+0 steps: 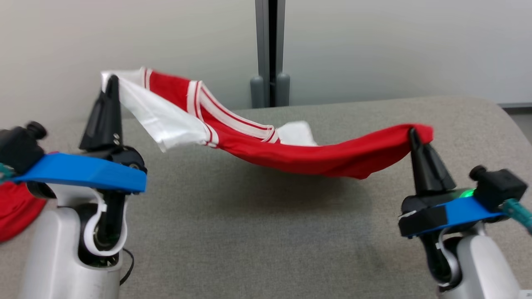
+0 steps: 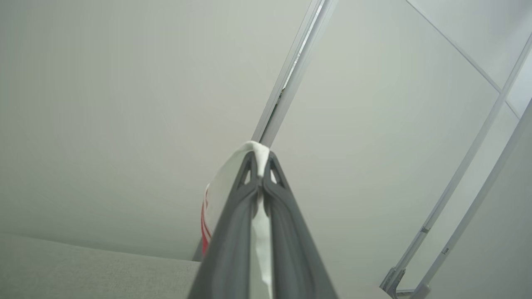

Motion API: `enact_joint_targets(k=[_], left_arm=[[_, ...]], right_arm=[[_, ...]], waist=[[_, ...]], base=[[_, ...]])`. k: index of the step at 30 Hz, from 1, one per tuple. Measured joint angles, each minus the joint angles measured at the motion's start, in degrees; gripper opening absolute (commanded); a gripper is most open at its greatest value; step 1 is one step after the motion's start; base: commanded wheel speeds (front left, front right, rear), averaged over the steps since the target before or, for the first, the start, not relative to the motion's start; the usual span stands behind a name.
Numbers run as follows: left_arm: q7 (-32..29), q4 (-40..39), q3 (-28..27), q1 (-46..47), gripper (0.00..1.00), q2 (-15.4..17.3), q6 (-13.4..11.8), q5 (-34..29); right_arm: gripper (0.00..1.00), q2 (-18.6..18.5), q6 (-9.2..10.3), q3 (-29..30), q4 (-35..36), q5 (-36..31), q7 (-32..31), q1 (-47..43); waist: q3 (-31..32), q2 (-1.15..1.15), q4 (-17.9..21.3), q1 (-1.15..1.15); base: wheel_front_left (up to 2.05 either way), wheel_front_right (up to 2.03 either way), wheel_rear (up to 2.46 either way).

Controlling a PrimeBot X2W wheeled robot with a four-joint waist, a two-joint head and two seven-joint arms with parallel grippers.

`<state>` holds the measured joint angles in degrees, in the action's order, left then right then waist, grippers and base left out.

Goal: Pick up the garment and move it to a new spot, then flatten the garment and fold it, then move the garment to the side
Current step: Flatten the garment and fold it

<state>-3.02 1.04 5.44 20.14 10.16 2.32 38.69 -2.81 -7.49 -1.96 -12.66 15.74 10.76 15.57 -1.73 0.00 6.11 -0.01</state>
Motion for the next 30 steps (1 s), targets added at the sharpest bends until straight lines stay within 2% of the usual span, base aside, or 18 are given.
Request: enact_joint_targets(k=[4,10,17,23,27,30], left_arm=[[-2.92,-9.9,-2.11,1.7,0.0,-1.49,-1.87,4.74],[-8.91,-24.04,-3.94,6.27,0.0,-2.72,-6.17,10.47],[-15.61,-31.84,-2.46,12.62,0.0,-1.12,-9.24,11.41],[-18.69,-27.81,0.45,17.51,0.0,0.1,-9.92,9.96],[-19.68,-20.84,2.33,23.41,0.0,0.13,-9.82,8.56],[-19.06,-13.62,2.71,29.93,0.0,0.67,-8.81,6.54]], right_arm=[[0.0,0.03,0.0,2.32,12.44,-0.81,-5.22,-0.91],[0.0,0.0,0.0,5.79,29.93,-0.97,-12.81,-0.66],[0.0,0.0,0.0,9.42,41.49,0.36,-20.59,0.74],[0.0,-0.03,0.01,10.88,40.2,1.24,-25.17,3.54],[0.0,-0.19,0.01,9.83,33.15,0.89,-26.85,9.65],[0.0,-1.2,0.01,8.67,25.64,-1.48,-26.53,17.57]], waist=[[2.71,0.0,0.65,0.0],[4.3,0.0,2.22,0.0],[3.25,0.0,2.94,0.0],[-0.89,0.0,3.53,0.01],[-5.65,0.0,4.04,0.02],[-9.59,0.0,4.4,0.03]], base=[[0.0,0.0,0.0],[0.0,0.0,0.0],[0.0,0.0,0.0],[0.0,0.0,0.0],[0.0,0.0,0.0],[0.0,0.0,0.0]])
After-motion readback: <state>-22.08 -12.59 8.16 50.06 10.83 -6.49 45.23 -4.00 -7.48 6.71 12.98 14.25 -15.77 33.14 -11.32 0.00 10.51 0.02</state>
